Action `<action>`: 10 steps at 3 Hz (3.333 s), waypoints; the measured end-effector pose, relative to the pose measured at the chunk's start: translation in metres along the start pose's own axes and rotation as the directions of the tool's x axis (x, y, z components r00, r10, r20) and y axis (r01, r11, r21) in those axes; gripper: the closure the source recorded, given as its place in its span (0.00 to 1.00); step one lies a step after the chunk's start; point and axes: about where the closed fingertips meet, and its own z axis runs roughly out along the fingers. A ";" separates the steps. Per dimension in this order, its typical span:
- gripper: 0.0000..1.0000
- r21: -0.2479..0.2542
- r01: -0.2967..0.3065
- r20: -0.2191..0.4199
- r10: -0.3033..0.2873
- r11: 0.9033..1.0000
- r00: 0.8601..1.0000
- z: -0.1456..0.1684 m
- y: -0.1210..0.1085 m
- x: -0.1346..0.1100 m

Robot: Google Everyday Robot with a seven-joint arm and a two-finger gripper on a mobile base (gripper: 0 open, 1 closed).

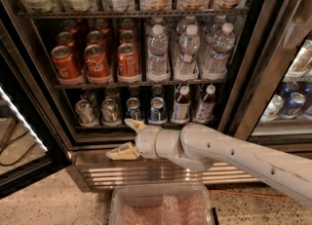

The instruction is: Pick 7up can from bottom shelf of fridge

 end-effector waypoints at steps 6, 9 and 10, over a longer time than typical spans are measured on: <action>0.32 0.125 0.032 0.004 -0.032 0.992 0.999 0.055 -0.049 0.015; 0.31 0.180 0.060 -0.043 -0.053 0.982 0.998 0.084 -0.086 0.026; 0.31 0.188 0.038 -0.043 -0.030 0.982 0.999 0.095 -0.090 0.030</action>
Offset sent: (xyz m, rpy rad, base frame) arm 0.0108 0.0169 -0.0112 0.0116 0.0035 -0.0037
